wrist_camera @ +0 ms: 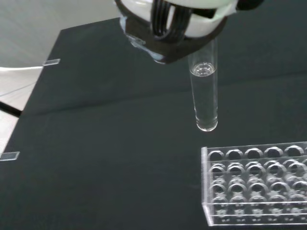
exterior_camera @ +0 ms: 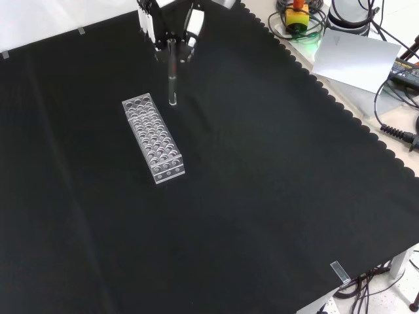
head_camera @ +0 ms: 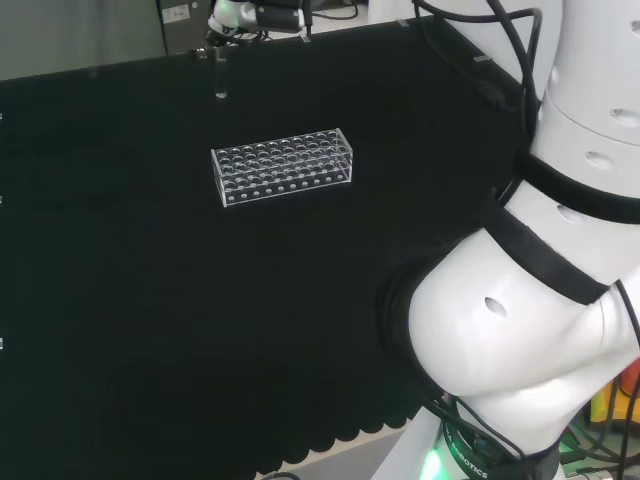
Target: Shake the test tube.
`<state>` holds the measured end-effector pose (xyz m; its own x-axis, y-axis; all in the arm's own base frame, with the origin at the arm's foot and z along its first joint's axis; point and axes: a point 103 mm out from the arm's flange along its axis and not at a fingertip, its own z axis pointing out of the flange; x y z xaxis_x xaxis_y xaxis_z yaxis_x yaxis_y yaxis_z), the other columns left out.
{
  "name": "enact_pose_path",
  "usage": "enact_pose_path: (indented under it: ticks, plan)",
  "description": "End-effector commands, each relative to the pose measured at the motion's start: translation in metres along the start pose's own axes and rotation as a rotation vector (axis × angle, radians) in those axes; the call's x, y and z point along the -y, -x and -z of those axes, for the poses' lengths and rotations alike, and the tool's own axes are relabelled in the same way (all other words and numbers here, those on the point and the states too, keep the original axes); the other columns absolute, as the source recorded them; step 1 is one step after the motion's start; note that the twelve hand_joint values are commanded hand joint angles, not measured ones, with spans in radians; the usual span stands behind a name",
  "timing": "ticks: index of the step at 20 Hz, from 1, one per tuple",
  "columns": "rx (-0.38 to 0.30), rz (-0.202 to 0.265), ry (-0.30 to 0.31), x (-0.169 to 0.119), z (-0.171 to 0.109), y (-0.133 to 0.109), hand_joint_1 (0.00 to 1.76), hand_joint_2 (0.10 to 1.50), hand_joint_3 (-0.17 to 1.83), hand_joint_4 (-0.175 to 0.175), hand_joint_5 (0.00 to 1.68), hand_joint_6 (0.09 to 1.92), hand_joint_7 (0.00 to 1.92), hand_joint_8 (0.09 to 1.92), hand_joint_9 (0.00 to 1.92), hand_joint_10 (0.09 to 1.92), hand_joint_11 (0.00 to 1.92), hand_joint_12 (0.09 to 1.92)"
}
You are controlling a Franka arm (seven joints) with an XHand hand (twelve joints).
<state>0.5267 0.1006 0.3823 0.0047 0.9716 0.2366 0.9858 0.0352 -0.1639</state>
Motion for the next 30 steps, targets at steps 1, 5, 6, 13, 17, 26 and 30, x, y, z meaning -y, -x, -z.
enact_pose_path:
  ticks: [1, 5, 6, 13, 17, 26, 30]
  plan:
    - [0.09, -0.194, 0.006, 0.023, 0.008, 0.103, 1.43, 0.87, 0.11, -0.175, 1.45, 0.15, 1.84, 0.22, 1.47, 0.19, 1.25, 0.89]
    - [0.127, -0.334, 0.009, 0.044, 0.017, 0.169, 1.43, 0.87, 0.12, -0.175, 1.46, 0.14, 1.84, 0.22, 1.47, 0.18, 1.25, 0.89]
    - [0.138, -0.366, 0.01, 0.048, 0.018, 0.182, 1.43, 0.87, 0.12, -0.175, 1.46, 0.14, 1.84, 0.22, 1.47, 0.18, 1.25, 0.89]
    - [0.201, -0.505, 0.031, 0.072, 0.036, 0.243, 1.43, 0.86, 0.13, -0.175, 1.46, 0.14, 1.84, 0.21, 1.47, 0.18, 1.25, 0.89]
    - [0.121, -0.433, 0.036, 0.077, 0.047, 0.26, 1.43, 0.86, 0.13, -0.175, 1.46, 0.14, 1.84, 0.21, 1.47, 0.18, 1.25, 0.89]
    - [0.169, -0.388, 0.041, 0.05, 0.028, 0.199, 1.43, 0.85, 0.15, -0.175, 1.46, 0.13, 1.84, 0.21, 1.47, 0.17, 1.25, 0.89]
    - [0.097, -0.292, 0.025, 0.031, 0.017, 0.143, 1.43, 0.85, 0.15, -0.175, 1.46, 0.13, 1.84, 0.21, 1.47, 0.17, 1.25, 0.89]
